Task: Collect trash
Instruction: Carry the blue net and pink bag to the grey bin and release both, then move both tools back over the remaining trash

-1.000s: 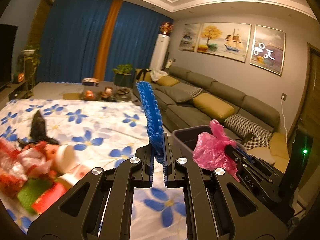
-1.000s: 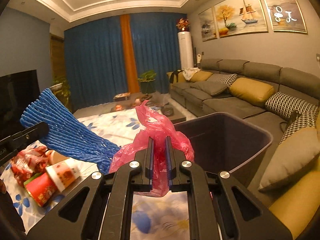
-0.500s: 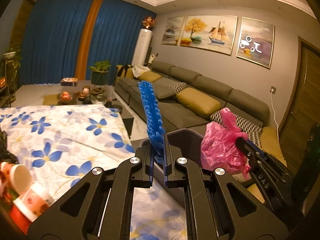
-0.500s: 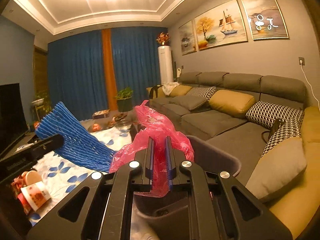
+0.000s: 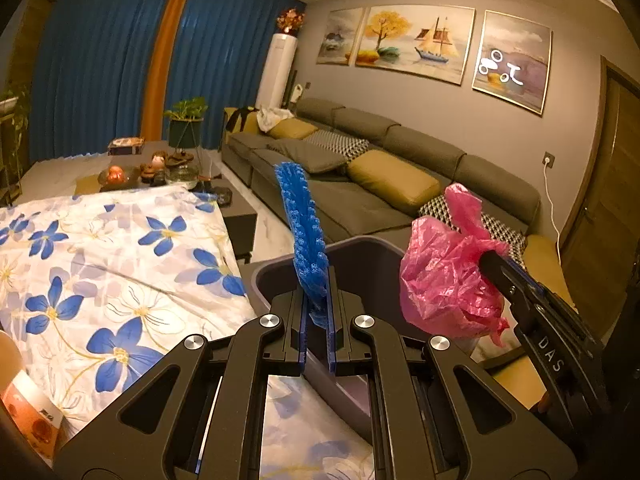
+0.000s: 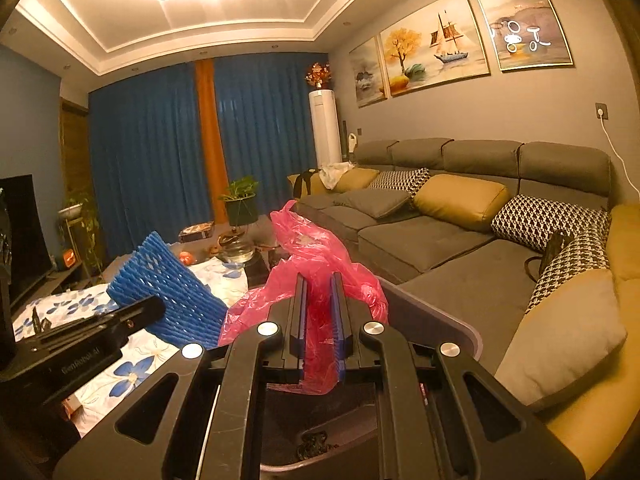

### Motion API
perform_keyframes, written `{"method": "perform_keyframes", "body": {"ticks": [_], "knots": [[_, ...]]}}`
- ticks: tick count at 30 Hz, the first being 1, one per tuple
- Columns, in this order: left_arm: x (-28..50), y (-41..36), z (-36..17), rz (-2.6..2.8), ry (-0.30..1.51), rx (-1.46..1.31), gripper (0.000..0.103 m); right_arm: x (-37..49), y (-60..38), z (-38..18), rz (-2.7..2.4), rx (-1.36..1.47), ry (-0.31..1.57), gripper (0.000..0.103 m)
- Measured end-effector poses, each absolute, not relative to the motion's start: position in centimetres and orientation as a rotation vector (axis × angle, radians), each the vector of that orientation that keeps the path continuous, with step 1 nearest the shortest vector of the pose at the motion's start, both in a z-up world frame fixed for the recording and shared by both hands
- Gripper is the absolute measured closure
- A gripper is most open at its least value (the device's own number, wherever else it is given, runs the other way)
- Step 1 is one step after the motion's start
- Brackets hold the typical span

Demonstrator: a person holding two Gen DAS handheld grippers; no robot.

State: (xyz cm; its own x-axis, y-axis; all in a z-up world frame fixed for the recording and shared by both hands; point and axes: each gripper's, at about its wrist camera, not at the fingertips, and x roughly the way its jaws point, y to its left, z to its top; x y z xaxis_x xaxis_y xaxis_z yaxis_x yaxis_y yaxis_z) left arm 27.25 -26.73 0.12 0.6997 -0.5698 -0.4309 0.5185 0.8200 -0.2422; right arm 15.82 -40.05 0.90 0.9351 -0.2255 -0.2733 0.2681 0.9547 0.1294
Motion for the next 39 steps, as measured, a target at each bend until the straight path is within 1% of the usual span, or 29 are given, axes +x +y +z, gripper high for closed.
{"method": "perform_keyframes", "body": {"ticks": [10,14,16,17,18,19,20,21,22,23,24,27,33,39], "knots": [[28.2,-28.0,-1.2,-0.62,0.544,-0.087,0.096,16.9,-40.5,0.4,-0.261,0.175,0.277,0.089],[28.3,-28.4,-1.5,-0.632,0.551,-0.077,0.096,17.3,-40.6,0.5,-0.26,0.179,0.278,0.086],[28.4,-28.5,-1.7,-0.63,0.558,-0.069,0.095,17.3,-40.7,0.6,-0.261,0.185,0.278,0.078],[28.4,-28.5,-1.7,-0.635,0.561,-0.066,0.091,17.3,-40.8,0.7,-0.265,0.185,0.275,0.07],[28.3,-28.5,-1.7,-0.636,0.56,-0.066,0.085,17.0,-40.6,0.7,-0.265,0.186,0.273,0.065],[28.3,-28.4,-1.7,-0.631,0.558,-0.065,0.08,17.0,-40.6,0.7,-0.265,0.188,0.27,0.065],[28.2,-28.1,-1.7,-0.621,0.554,-0.066,0.064,16.9,-40.6,0.7,-0.269,0.188,0.27,0.064],[28.2,-28.0,-1.7,-0.611,0.551,-0.068,0.047,16.8,-40.6,0.8,-0.272,0.187,0.271,0.063],[28.1,-27.6,-1.6,-0.588,0.548,-0.079,0.039,16.6,-40.5,0.8,-0.275,0.186,0.271,0.062],[28.0,-27.2,-1.6,-0.576,0.543,-0.092,0.029,16.4,-40.5,0.9,-0.28,0.183,0.267,0.059],[27.9,-26.7,-1.5,-0.566,0.539,-0.102,0.024,16.2,-40.3,1.0,-0.284,0.179,0.264,0.055],[27.4,-25.4,-1.2,-0.519,0.531,-0.107,0.016,15.3,-39.8,1.1,-0.302,0.168,0.251,0.045],[25.1,-22.4,-0.5,-0.426,0.506,-0.094,0.011,13.0,-38.2,1.6,-0.323,0.139,0.233,0.027],[21.7,-18.2,0.0,-0.372,0.505,-0.129,0.01,10.5,-35.4,2.0,-0.303,0.141,0.218,0.022]]}}
